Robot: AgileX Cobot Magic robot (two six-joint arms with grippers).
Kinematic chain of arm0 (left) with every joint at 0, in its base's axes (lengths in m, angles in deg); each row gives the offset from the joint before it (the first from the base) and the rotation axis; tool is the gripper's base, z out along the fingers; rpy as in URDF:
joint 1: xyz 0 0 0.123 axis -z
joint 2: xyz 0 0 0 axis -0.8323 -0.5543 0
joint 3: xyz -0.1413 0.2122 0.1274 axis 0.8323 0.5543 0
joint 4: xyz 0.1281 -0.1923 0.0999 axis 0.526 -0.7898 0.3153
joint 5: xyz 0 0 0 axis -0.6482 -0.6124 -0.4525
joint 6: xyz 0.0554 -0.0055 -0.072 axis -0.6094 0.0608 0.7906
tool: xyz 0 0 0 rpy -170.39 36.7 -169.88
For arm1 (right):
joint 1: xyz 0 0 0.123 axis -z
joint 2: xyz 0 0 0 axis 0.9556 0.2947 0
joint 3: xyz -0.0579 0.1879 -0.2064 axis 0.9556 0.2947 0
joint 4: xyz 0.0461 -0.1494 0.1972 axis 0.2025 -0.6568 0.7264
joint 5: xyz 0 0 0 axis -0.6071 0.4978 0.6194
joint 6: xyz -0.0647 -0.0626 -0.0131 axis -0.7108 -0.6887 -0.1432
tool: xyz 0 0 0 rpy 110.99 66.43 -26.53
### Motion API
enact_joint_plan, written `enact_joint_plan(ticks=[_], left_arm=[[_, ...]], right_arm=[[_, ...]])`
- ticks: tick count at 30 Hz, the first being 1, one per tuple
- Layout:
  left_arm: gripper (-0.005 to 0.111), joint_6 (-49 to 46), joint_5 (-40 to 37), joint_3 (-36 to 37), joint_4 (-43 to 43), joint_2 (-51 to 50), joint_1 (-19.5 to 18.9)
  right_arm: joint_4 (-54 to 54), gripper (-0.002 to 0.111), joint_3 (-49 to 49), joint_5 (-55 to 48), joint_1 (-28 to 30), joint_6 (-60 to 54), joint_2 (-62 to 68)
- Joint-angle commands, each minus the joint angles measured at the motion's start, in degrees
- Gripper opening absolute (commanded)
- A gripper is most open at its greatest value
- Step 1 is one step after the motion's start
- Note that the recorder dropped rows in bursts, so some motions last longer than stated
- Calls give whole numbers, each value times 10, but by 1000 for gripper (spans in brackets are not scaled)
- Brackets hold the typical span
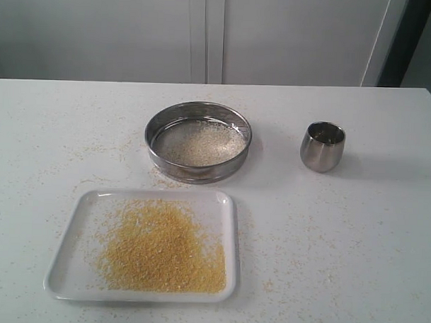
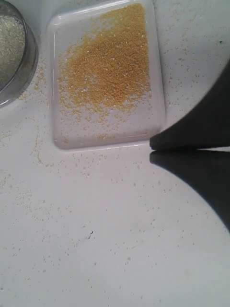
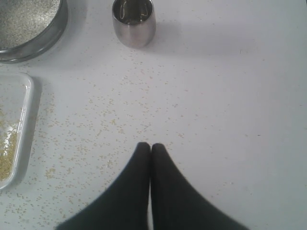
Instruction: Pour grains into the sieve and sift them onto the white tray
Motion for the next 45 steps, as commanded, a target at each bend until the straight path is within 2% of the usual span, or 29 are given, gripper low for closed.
enact_joint_plan(ticks=[1,12,21,31,45], left_arm=[[0,-7,-2,10,-6,60,-1],[0,-8,21,117,-6,231,-1],[0,-8,28,131,-6,300,-1],[0,-21,67,163,0,320,-1],[0,-23,52,164,8,320,-1]], right_arm=[[0,0,2,7,4,0,-3],[0,0,2,7,4,0,-3],[0,0,2,7,4,0,-3],[0,0,2,7,4,0,-3],[0,0,2,7,4,0,-3]])
